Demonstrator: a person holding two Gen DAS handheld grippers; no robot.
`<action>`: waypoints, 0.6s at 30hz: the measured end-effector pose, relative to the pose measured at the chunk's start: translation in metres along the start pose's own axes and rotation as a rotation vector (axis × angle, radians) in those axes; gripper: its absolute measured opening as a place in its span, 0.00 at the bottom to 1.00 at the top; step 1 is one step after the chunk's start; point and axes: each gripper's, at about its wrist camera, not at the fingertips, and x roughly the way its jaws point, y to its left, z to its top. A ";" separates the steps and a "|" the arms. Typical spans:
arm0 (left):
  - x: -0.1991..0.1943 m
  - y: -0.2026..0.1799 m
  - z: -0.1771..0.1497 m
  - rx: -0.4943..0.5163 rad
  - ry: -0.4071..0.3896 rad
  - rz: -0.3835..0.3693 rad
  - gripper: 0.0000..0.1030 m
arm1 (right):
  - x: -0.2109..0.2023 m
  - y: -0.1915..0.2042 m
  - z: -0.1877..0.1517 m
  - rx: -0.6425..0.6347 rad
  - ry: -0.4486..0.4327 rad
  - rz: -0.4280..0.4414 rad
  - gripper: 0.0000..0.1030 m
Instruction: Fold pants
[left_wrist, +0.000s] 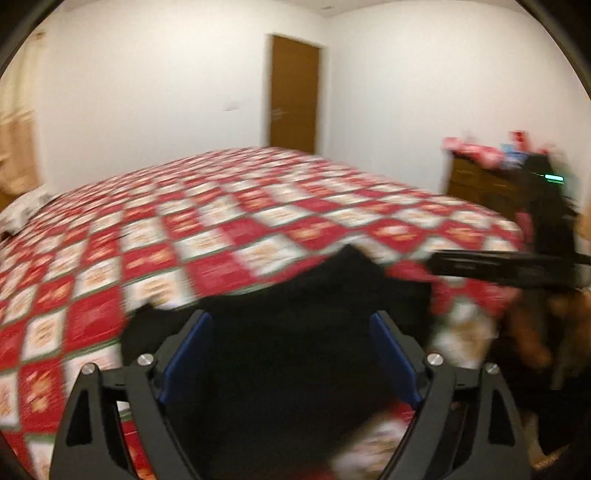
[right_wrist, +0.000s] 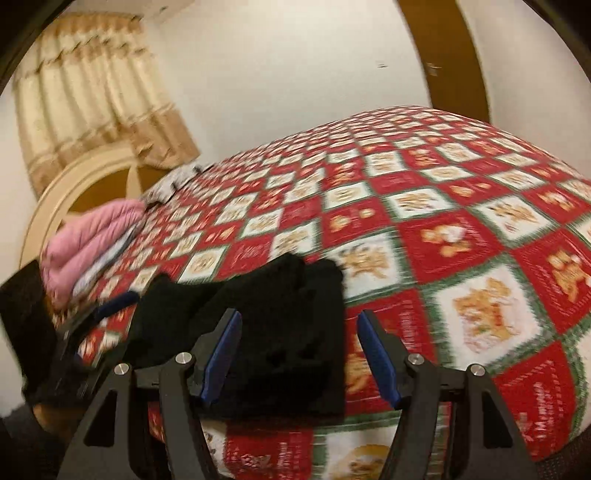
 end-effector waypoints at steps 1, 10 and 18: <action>0.003 0.013 -0.002 -0.039 0.019 0.032 0.87 | 0.004 0.005 0.000 -0.020 0.010 -0.001 0.64; 0.027 0.057 -0.022 -0.200 0.062 0.104 0.92 | 0.034 0.012 -0.002 -0.092 0.105 -0.056 0.02; 0.036 0.073 -0.029 -0.250 0.088 0.140 1.00 | 0.031 0.000 -0.001 -0.105 0.136 -0.091 0.02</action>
